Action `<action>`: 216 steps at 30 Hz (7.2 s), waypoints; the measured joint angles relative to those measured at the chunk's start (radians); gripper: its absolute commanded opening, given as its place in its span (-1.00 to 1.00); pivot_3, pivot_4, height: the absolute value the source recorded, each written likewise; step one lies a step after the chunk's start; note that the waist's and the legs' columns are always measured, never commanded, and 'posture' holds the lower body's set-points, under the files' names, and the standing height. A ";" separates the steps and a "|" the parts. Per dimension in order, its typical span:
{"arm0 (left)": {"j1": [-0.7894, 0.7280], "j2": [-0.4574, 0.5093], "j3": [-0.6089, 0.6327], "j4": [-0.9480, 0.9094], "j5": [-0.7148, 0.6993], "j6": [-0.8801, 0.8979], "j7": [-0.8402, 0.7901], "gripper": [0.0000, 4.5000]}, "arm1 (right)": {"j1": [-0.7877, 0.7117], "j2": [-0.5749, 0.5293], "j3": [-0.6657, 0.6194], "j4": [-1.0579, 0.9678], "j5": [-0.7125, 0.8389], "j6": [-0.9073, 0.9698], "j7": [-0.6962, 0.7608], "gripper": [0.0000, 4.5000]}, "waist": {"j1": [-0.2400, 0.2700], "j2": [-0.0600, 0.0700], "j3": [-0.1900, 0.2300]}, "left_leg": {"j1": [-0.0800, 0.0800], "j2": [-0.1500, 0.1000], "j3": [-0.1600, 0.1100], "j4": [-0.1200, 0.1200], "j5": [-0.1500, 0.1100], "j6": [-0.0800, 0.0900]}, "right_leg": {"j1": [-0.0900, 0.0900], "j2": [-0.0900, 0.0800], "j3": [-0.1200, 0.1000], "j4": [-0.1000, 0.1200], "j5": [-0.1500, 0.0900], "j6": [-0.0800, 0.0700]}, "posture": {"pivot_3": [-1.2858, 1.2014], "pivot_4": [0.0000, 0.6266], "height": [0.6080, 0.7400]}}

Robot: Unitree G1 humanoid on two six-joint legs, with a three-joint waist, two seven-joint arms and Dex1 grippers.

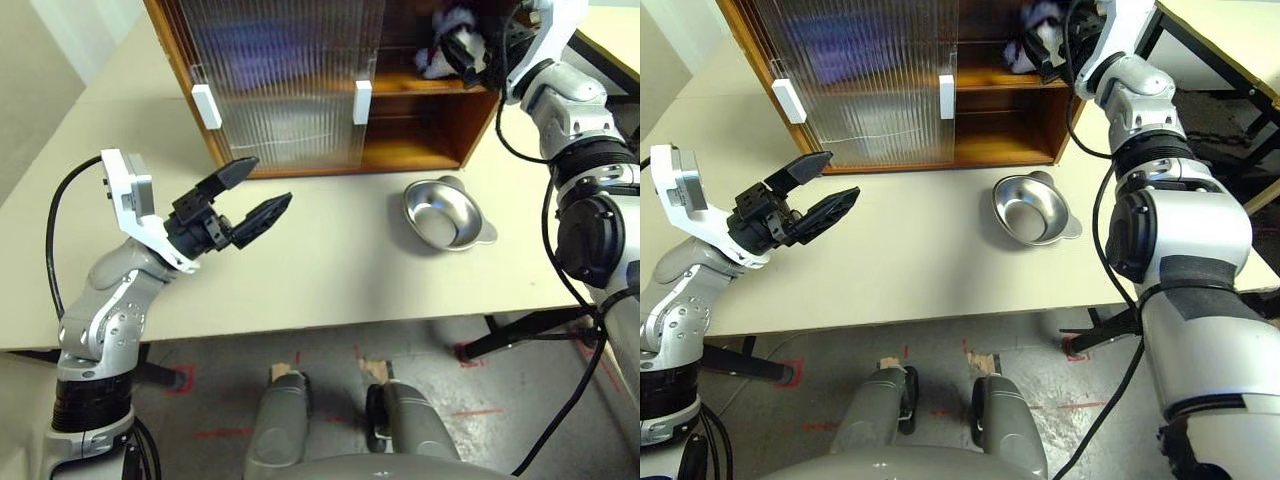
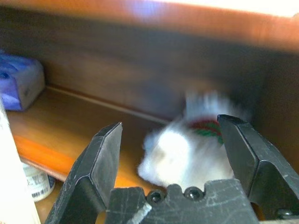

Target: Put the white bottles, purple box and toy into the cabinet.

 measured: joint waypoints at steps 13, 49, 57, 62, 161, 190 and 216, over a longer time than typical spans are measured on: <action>-0.030 -0.014 -0.018 0.073 0.017 -0.036 -0.061 1.00 | 0.133 -0.234 -0.010 -0.221 0.143 0.437 0.559 0.99 | 0.007 -0.001 -0.001 | -0.001 0.000 -0.001 0.001 0.000 0.000 | 0.002 -0.001 -0.002 -0.001 0.000 0.001 | 0.20 -0.80 1.00; -0.053 0.004 -0.034 0.117 0.041 -0.062 -0.156 1.00 | 0.974 -0.031 -0.362 -1.068 0.672 1.530 0.026 -0.10 | -0.013 -0.006 -0.017 | -0.006 0.000 0.005 0.003 0.002 0.004 | 0.000 0.003 -0.002 -0.011 0.011 0.017 | 0.19 -0.89 1.00; -0.057 0.003 -0.035 0.139 0.041 -0.070 -0.156 1.00 | 0.952 -0.051 -0.369 -1.095 0.772 1.590 0.029 -1.00 | -0.005 -0.006 -0.027 | -0.006 -0.001 0.006 0.005 0.003 0.006 | 0.000 0.003 -0.003 -0.011 0.012 0.019 | 0.19 -0.90 1.00; -0.058 0.003 -0.034 0.143 0.041 -0.078 -0.156 1.00 | 0.946 -0.064 -0.405 -1.084 0.817 1.652 0.002 -1.00 | 0.009 -0.005 -0.030 | -0.009 0.000 0.007 0.005 0.004 0.007 | 0.000 0.002 -0.005 -0.016 0.014 0.014 | 0.19 -0.91 1.00; 0.007 0.054 0.036 0.133 0.044 -0.113 -0.155 1.00 | 0.499 0.241 0.124 -0.837 0.343 0.774 0.178 -0.97 | -0.022 -0.005 -0.020 | -0.012 0.002 0.021 0.002 0.007 0.010 | -0.014 0.000 -0.002 -0.007 0.025 0.009 | 0.21 -0.91 1.00; 0.030 0.057 0.043 0.119 0.056 -0.114 -0.135 1.00 | 0.190 0.345 0.078 -0.192 0.197 0.253 -0.002 -0.97 | -0.019 -0.007 -0.029 | -0.013 0.003 0.026 0.000 0.007 0.009 | -0.016 -0.003 -0.002 -0.006 0.025 0.005 | 0.22 -0.93 1.00; -0.014 0.058 0.031 0.149 0.062 -0.114 -0.157 1.00 | 0.245 0.157 0.018 -0.192 0.173 0.223 -0.157 -0.97 | -0.026 -0.005 -0.035 | -0.013 0.004 0.027 0.001 0.008 0.009 | -0.016 -0.002 -0.001 -0.006 0.029 0.004 | 0.19 -0.96 1.00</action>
